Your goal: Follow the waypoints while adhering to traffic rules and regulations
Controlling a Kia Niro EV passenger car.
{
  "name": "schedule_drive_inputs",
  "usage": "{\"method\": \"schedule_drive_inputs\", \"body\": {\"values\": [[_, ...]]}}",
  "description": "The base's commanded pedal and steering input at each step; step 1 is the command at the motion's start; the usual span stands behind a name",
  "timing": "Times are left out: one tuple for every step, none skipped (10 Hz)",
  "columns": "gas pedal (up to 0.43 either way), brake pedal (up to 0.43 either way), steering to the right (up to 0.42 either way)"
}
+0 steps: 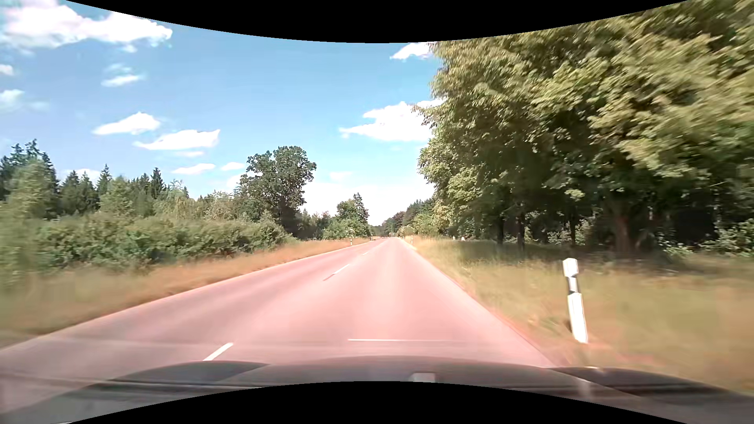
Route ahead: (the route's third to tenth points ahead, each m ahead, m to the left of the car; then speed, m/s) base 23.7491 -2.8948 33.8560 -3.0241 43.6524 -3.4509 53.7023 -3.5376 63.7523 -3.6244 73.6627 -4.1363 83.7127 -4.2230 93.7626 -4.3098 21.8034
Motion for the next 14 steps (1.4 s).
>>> {"method": "schedule_drive_inputs", "body": {"values": [[0.220, 0.000, -0.003], [0.220, 0.000, -0.003], [0.220, 0.000, -0.002], [0.220, 0.000, -0.001], [0.228, 0.000, -0.001], [0.228, 0.000, -0.001], [0.228, 0.000, 0.000], [0.228, 0.000, 0.000], [0.228, 0.000, 0.000], [0.240, 0.000, 0.000], [0.240, 0.000, 0.000], [0.240, 0.000, 0.000], [0.240, 0.000, 0.000], [0.240, 0.000, 0.000]]}}
